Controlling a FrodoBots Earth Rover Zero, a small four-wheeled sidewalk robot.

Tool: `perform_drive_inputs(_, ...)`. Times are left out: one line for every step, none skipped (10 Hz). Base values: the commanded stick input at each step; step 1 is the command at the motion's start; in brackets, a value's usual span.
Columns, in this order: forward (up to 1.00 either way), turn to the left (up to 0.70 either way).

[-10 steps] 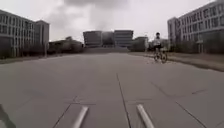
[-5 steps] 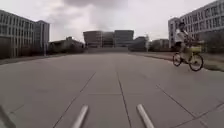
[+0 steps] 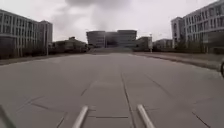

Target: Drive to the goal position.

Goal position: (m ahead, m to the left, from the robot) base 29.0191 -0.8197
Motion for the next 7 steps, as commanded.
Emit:
perform_drive_inputs(1.0,-0.22)
perform_drive_inputs(1.0,-0.25)
perform_drive_inputs(1.0,0.0)
perform_drive_inputs(1.0,0.0)
perform_drive_inputs(1.0,0.0)
perform_drive_inputs(1.0,0.0)
perform_drive_inputs(1.0,0.0)
